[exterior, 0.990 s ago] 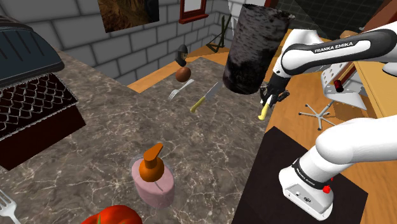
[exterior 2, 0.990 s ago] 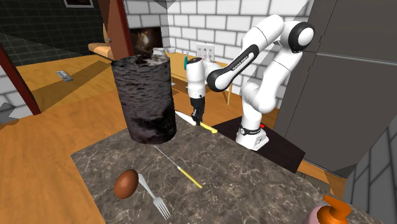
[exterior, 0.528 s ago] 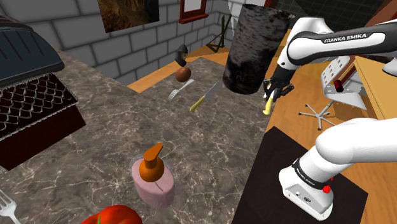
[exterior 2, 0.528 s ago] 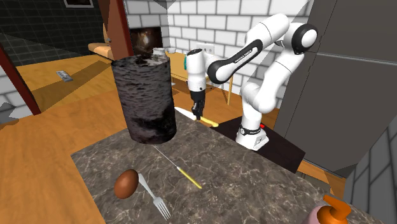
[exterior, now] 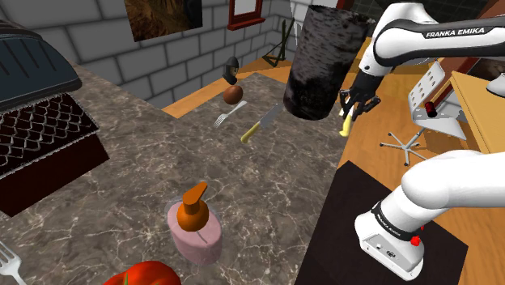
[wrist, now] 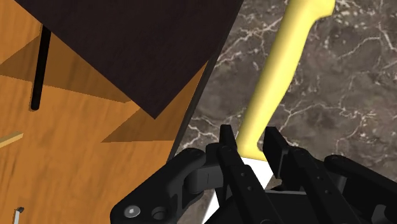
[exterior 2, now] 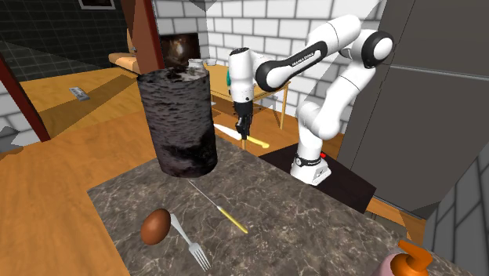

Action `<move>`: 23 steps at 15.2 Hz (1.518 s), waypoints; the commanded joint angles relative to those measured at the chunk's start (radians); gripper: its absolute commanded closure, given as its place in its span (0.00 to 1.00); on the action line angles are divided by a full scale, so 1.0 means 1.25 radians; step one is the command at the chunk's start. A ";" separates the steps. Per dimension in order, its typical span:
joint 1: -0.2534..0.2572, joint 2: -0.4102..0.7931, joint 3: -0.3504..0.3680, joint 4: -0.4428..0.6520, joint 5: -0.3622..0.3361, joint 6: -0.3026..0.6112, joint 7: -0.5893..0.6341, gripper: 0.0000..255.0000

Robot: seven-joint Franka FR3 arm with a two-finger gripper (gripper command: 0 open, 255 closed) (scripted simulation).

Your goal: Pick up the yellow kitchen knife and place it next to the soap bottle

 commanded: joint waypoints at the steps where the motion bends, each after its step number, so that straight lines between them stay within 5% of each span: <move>1: 0.000 -0.006 0.000 0.017 0.000 -0.024 0.000 1.00; 23: 0.001 -0.008 0.003 0.254 0.002 -0.262 0.002 1.00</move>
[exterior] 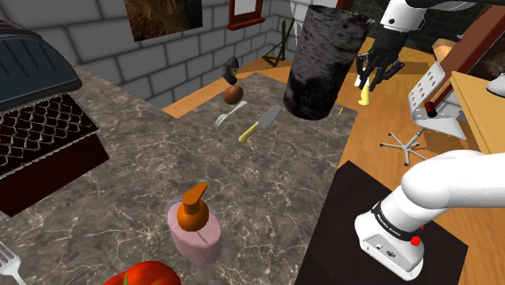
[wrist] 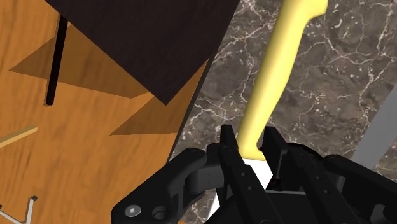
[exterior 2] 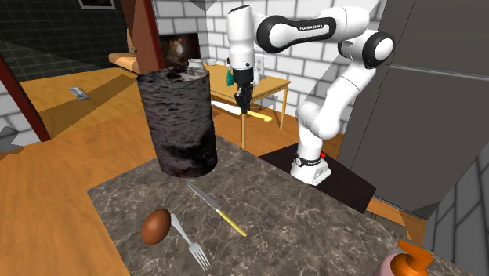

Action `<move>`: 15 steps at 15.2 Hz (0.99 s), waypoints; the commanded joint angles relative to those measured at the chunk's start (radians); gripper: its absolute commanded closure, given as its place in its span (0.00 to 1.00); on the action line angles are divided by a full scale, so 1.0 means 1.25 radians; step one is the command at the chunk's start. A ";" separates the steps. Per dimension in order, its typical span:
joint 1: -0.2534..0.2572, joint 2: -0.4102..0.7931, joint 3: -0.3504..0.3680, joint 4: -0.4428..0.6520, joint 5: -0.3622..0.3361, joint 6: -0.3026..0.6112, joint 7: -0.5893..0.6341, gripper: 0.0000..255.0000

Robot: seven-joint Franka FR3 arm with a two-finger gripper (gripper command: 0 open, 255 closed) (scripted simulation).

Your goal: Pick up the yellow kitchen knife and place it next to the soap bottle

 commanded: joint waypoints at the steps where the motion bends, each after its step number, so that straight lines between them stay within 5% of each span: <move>1: 0.000 0.003 -0.001 0.022 -0.001 -0.020 -0.001 1.00; 8: 0.000 0.020 0.000 0.107 0.000 -0.088 0.000 1.00; 15: 0.040 -0.066 0.108 0.058 0.082 -0.119 0.125 1.00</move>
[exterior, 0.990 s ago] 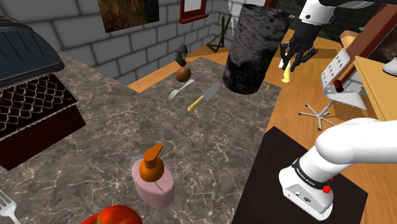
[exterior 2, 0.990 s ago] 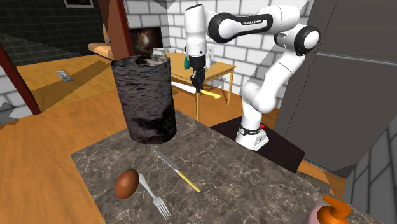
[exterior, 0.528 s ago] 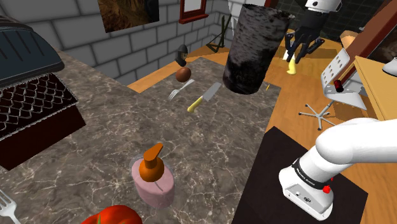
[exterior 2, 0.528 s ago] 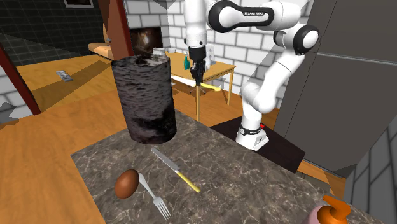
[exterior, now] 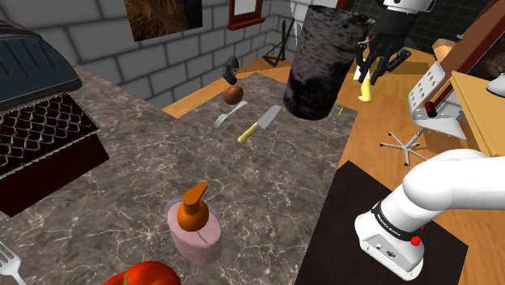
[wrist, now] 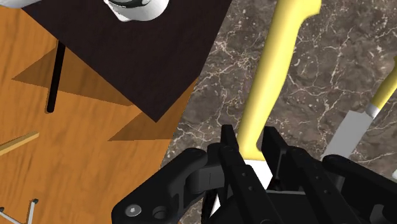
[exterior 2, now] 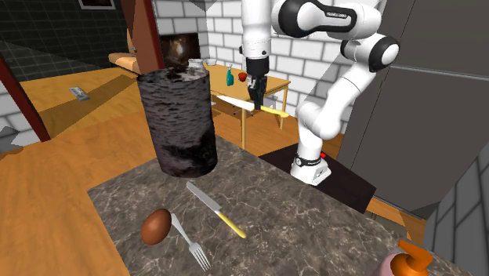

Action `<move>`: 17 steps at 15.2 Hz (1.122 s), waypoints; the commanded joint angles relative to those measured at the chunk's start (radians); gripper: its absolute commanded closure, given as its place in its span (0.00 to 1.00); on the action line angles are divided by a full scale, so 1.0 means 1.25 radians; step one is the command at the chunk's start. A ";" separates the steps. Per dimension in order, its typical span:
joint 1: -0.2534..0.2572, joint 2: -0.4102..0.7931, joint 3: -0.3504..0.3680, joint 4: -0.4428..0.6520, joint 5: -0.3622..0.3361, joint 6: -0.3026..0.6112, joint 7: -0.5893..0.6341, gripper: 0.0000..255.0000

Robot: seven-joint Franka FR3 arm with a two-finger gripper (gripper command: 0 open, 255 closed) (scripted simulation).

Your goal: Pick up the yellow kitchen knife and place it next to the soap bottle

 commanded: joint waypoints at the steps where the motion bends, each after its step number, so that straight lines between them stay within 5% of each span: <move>1: 0.013 -0.023 0.033 -0.012 0.028 -0.009 0.039 1.00; 17: 0.089 -0.046 0.314 0.046 0.247 -0.028 0.346 1.00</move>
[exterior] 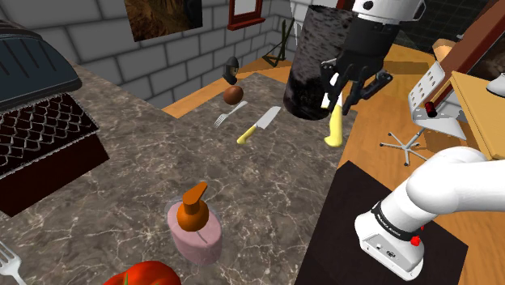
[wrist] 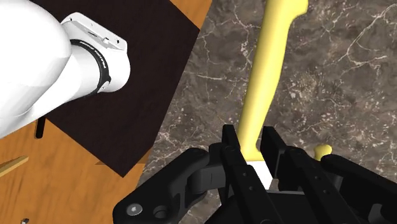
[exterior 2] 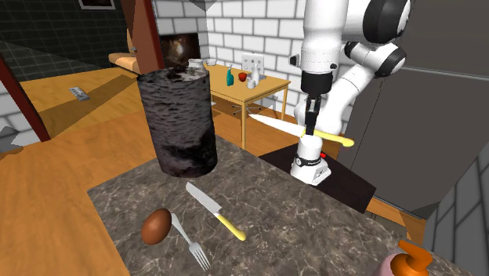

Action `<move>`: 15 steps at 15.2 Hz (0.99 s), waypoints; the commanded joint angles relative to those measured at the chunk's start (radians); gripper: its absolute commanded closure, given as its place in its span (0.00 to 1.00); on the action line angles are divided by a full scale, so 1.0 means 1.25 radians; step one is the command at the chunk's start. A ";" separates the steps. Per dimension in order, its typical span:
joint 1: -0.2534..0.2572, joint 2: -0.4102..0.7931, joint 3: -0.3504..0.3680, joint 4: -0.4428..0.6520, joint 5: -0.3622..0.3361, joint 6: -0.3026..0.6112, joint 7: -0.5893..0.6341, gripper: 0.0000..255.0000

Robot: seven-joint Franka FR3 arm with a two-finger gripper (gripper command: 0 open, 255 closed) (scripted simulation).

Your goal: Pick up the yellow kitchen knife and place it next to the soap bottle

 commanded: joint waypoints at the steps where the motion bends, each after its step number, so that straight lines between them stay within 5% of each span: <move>1: 0.005 0.009 0.039 0.020 0.027 0.002 0.043 1.00; 9: -0.005 0.084 0.203 0.133 0.099 0.026 0.202 1.00; 15: 0.004 0.064 0.219 0.060 0.117 0.080 0.189 1.00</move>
